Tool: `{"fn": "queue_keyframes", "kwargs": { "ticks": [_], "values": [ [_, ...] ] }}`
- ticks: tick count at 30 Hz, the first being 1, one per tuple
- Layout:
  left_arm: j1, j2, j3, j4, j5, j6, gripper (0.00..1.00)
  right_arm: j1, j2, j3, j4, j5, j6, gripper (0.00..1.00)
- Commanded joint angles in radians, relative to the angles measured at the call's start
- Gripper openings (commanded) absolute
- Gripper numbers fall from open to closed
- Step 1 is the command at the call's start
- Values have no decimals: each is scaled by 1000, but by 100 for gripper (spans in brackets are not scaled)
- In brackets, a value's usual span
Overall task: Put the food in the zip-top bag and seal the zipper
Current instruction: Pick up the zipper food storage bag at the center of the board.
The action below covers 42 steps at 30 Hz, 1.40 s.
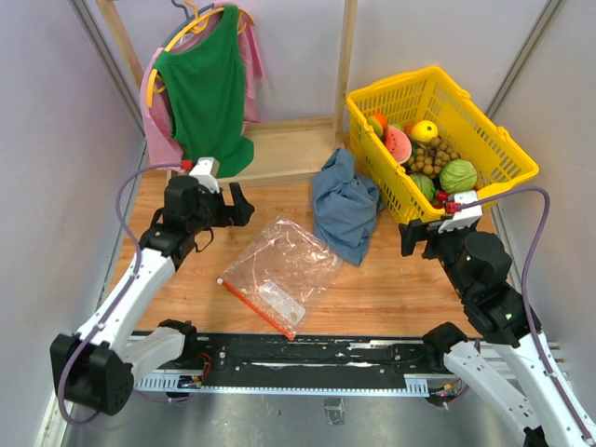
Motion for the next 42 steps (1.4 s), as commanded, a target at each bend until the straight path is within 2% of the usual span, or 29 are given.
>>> {"fn": "queue_keyframes", "kwargs": {
  "ticks": [1,7,14,20,24,27,32,36,37,42],
  "values": [
    [4,144,80,-99,48,71,99,13,-14,-35,57,-51,-14,98],
    [-42,356,145,-142,71,96,99,13,-23,-58,76,-97,-18,98],
    [-168,619,266,-216,-55,148,93,13,-51,-92,111,-163,-20,98],
    [-172,715,309,-223,-59,152,89,15,-51,-91,114,-189,-33,98],
    [-179,751,311,-219,-26,146,82,13,-43,-97,119,-199,-36,98],
    [-183,769,311,-218,-13,141,69,15,-33,-93,119,-202,-39,98],
    [-183,742,318,-255,-11,138,28,15,-23,-93,119,-216,-36,98],
    [-183,641,297,-261,-25,102,5,13,0,-86,117,-242,-37,98],
    [-183,610,294,-263,-33,87,1,14,5,-83,115,-253,-38,98],
    [-178,451,268,-266,-97,-37,0,15,38,-62,110,-318,-34,98]
  ]
}}
